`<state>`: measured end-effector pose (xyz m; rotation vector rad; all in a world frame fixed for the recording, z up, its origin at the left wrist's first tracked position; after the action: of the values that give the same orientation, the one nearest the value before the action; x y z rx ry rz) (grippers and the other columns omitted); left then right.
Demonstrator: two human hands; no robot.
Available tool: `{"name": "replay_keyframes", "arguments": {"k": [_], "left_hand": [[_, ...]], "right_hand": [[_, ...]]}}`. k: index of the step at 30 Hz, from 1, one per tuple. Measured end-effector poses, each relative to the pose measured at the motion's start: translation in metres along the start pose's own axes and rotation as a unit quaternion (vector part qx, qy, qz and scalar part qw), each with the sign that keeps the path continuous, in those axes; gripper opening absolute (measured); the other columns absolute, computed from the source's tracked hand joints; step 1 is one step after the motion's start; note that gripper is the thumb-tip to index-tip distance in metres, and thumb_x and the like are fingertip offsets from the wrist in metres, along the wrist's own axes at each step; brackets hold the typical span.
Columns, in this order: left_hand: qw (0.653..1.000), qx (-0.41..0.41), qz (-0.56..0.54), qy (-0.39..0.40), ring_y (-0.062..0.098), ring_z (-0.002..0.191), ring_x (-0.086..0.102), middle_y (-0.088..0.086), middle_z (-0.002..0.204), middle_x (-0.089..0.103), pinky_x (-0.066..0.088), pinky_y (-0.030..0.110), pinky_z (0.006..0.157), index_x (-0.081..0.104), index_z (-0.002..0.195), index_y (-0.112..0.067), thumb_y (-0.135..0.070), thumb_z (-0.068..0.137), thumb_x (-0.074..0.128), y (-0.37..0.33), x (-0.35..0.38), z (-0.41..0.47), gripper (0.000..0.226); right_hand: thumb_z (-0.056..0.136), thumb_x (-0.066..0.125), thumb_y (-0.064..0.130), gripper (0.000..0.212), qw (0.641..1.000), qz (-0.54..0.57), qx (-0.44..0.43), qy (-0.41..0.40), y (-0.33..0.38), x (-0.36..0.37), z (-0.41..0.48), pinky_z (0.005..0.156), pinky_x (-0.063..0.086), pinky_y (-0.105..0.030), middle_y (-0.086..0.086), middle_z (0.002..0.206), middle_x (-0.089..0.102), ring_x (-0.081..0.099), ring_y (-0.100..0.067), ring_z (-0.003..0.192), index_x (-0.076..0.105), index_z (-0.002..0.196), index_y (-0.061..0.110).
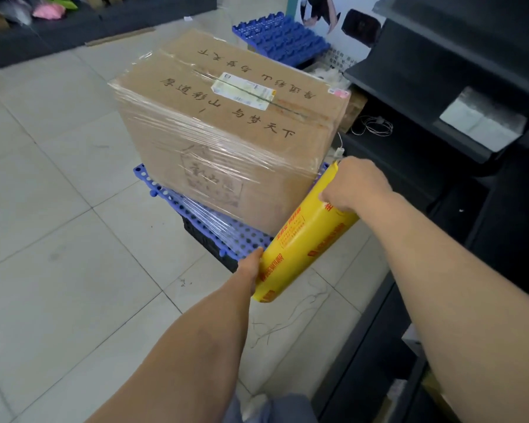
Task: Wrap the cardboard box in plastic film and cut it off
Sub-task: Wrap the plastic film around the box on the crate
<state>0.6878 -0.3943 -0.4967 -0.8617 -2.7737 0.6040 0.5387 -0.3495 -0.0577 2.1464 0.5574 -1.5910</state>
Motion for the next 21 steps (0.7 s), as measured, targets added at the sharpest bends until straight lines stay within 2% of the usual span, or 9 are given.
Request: {"name": "replay_keyframes", "arguments": {"k": [2, 5, 7, 9, 11, 14, 18, 21], "left_hand": [[1.000, -0.012, -0.013, -0.006, 0.036, 0.112, 0.055, 0.015, 0.131, 0.054, 0.040, 0.054, 0.098, 0.040, 0.139, -0.018, -0.073, 0.047, 0.061, -0.012, 0.002, -0.033, 0.109], [0.998, -0.007, -0.041, -0.043, 0.034, 0.115, 0.050, 0.015, 0.132, 0.050, 0.040, 0.046, 0.090, 0.036, 0.139, -0.015, -0.057, 0.073, 0.054, -0.032, 0.004, -0.095, 0.080], [0.995, -0.014, -0.082, -0.051, 0.035, 0.115, 0.050, 0.015, 0.133, 0.048, 0.041, 0.045, 0.089, 0.034, 0.140, -0.015, -0.052, 0.078, 0.053, -0.035, 0.011, -0.103, 0.075], [0.991, -0.004, -0.116, -0.062, 0.035, 0.111, 0.053, 0.014, 0.127, 0.052, 0.043, 0.048, 0.094, 0.039, 0.135, -0.016, -0.054, 0.069, 0.056, -0.032, 0.016, -0.073, 0.078], [0.988, 0.004, -0.131, -0.084, 0.035, 0.105, 0.057, 0.013, 0.120, 0.057, 0.046, 0.053, 0.093, 0.046, 0.128, -0.016, -0.057, 0.053, 0.060, -0.024, 0.018, -0.024, 0.087], [0.980, -0.013, -0.172, -0.094, 0.035, 0.101, 0.060, 0.013, 0.113, 0.061, 0.047, 0.054, 0.091, 0.051, 0.123, -0.018, -0.058, 0.043, 0.062, -0.016, 0.026, -0.018, 0.090], [0.973, 0.018, -0.206, -0.101, 0.034, 0.103, 0.058, 0.015, 0.110, 0.060, 0.046, 0.050, 0.095, 0.051, 0.115, -0.012, -0.045, 0.076, 0.059, -0.045, 0.036, -0.100, 0.052], [0.973, 0.021, -0.210, -0.090, 0.036, 0.103, 0.059, 0.018, 0.104, 0.062, 0.047, 0.051, 0.095, 0.054, 0.109, -0.009, -0.036, 0.087, 0.054, -0.054, 0.035, -0.113, 0.035]], "right_hand": [[0.082, 0.063, 0.017, 0.033, 1.000, -0.007, -0.001, 0.019, -0.003, 0.001, 0.009, 0.071, 0.041, -0.033, -0.015, 0.119, 0.058, 0.057, -0.035, 0.107, 0.058, 0.113, 0.008], [0.082, 0.065, 0.021, 0.037, 0.998, -0.019, -0.021, 0.064, -0.004, 0.002, 0.021, 0.072, 0.041, -0.032, -0.017, 0.119, 0.058, 0.057, -0.035, 0.107, 0.057, 0.114, 0.005], [0.081, 0.066, 0.022, 0.036, 0.992, -0.055, -0.054, 0.096, -0.002, 0.003, 0.027, 0.070, 0.041, -0.029, -0.017, 0.114, 0.060, 0.058, -0.033, 0.102, 0.059, 0.111, 0.005], [0.081, 0.067, 0.024, 0.035, 0.985, -0.094, -0.084, 0.118, 0.000, 0.003, 0.032, 0.069, 0.041, -0.028, -0.015, 0.105, 0.060, 0.057, -0.031, 0.095, 0.060, 0.111, 0.006], [0.080, 0.069, 0.026, 0.035, 0.976, -0.122, -0.117, 0.135, 0.002, 0.002, 0.039, 0.071, 0.042, -0.029, -0.014, 0.101, 0.057, 0.056, -0.031, 0.092, 0.060, 0.108, 0.007], [0.081, 0.068, 0.027, 0.029, 0.958, -0.171, -0.170, 0.155, 0.009, -0.002, 0.042, 0.078, 0.048, -0.032, -0.014, 0.109, 0.059, 0.056, -0.030, 0.092, 0.057, 0.101, 0.008], [0.089, 0.063, 0.030, 0.042, 0.926, -0.245, -0.217, 0.187, 0.017, -0.008, 0.037, 0.083, 0.047, -0.032, -0.014, 0.124, 0.057, 0.056, -0.030, 0.110, 0.057, 0.122, 0.005], [0.091, 0.060, 0.033, 0.048, 0.908, -0.282, -0.225, 0.212, 0.023, -0.003, 0.035, 0.084, 0.047, -0.033, -0.015, 0.131, 0.053, 0.056, -0.031, 0.109, 0.052, 0.130, 0.006]]}}
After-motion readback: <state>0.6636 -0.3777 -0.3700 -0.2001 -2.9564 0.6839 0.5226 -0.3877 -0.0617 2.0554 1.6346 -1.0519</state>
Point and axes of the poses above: each hand's wrist, its own z-axis towards the middle knuckle, its own x-axis out of the palm, y = z × x, the point moved 8 cm from there along z, towards the middle knuckle
